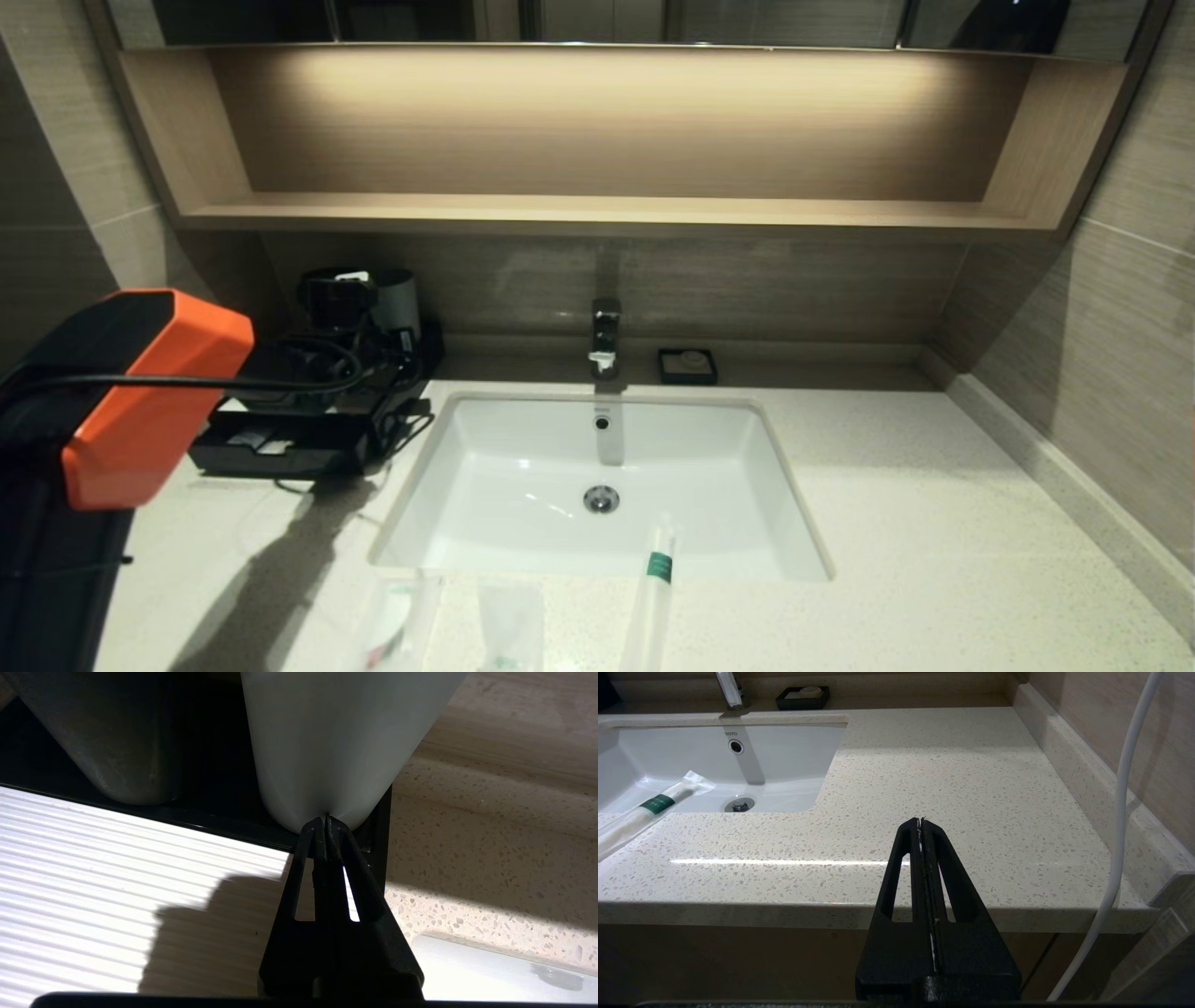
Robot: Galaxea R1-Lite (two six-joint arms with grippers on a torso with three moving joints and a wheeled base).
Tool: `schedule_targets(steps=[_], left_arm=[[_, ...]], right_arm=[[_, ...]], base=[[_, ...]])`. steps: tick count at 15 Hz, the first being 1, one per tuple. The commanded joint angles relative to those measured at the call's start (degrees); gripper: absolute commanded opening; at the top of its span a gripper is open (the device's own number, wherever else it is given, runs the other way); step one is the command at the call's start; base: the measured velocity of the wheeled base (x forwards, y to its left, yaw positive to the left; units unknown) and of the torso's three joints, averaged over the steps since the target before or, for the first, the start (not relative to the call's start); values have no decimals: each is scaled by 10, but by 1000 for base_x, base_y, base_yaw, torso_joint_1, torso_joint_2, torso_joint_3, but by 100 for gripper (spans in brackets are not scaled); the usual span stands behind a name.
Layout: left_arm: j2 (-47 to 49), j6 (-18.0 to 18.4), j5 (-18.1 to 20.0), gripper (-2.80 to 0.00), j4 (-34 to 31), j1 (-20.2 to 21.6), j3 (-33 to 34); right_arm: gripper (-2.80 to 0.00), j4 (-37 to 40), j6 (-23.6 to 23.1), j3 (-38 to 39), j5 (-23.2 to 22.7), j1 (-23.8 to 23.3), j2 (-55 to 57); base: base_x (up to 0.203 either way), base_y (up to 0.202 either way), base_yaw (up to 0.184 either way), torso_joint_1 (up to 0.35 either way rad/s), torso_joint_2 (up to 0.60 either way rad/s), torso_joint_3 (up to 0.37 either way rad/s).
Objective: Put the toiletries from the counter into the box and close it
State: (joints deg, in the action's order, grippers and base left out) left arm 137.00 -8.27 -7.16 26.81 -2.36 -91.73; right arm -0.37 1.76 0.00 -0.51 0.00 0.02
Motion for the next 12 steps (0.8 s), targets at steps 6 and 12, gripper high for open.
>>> schedule_targets(steps=[6,12], left_arm=[[-20,-2,-1,-280,6,0,19],[-111,-2,-3,-280,26,0,130]], right_arm=[[-280,-1,0,0,0,0,1],[-280,0,0,0,0,0,1]], base=[[0,0,0,0,0,0],[0,0,0,0,0,0]])
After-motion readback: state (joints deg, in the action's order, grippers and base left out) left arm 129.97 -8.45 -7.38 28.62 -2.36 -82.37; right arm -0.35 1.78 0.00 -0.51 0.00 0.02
